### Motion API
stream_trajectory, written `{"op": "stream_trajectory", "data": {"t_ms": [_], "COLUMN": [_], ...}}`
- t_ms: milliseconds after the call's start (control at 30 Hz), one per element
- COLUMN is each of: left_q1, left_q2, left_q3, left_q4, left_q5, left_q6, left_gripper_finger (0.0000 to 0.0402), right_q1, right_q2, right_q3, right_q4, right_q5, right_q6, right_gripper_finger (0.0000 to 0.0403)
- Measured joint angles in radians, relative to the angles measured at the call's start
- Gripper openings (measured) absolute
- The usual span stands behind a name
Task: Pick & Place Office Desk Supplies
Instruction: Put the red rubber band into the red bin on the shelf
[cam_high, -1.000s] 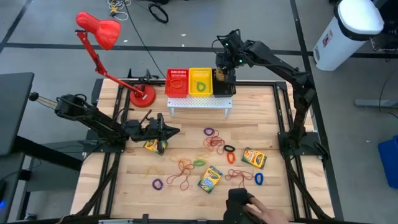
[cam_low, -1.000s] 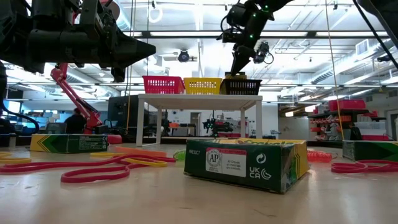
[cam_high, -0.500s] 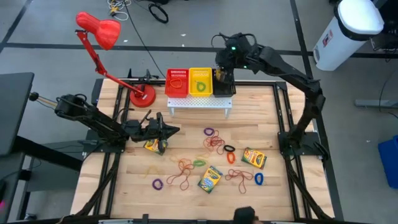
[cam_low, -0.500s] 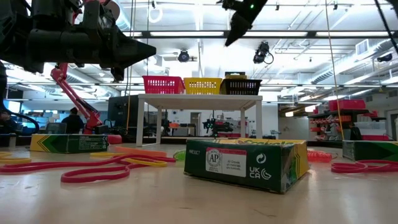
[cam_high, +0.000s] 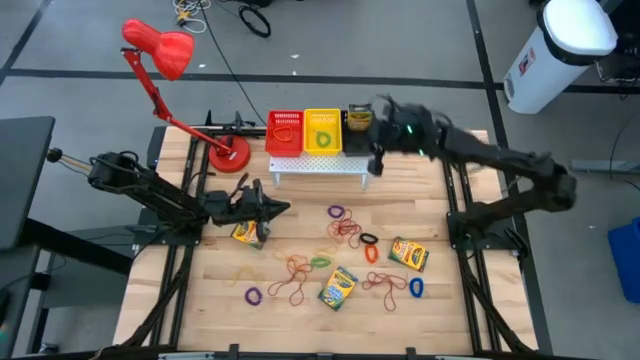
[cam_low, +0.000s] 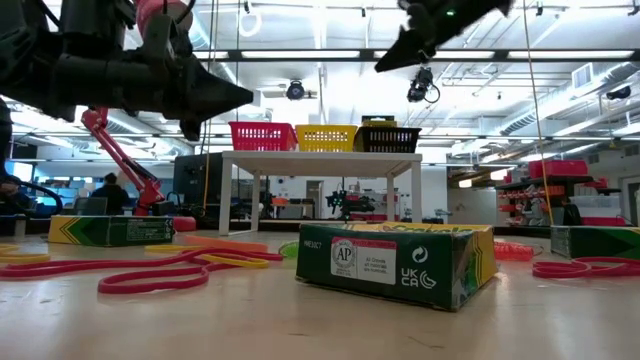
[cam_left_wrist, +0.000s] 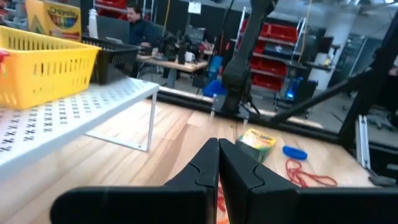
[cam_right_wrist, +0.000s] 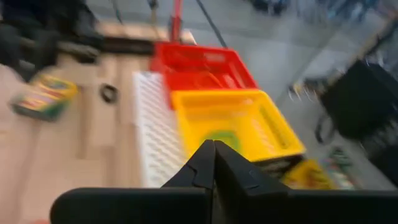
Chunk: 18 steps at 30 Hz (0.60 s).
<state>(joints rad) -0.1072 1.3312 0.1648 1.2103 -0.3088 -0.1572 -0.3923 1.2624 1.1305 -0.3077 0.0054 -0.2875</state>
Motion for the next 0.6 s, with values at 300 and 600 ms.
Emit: {"op": "stream_trajectory", "data": {"t_ms": [300, 600], "left_q1": [0.004, 0.002], "left_q2": [0.000, 0.042], "left_q3": [0.117, 0.284], "left_q4": [-0.276, -0.609], "left_q5": [-0.003, 0.009], "left_q6": [0.049, 0.026], "left_gripper_finger": [0.0009, 0.0007], "right_q1": [0.116, 0.124], "right_q2": [-0.202, -0.215], "right_q3": [-0.504, -0.686], "right_q4": [0.571, 0.785], "right_q5": [0.000, 0.001], "right_q6": [0.135, 0.135], "right_gripper_finger": [0.0011, 0.0025]}}
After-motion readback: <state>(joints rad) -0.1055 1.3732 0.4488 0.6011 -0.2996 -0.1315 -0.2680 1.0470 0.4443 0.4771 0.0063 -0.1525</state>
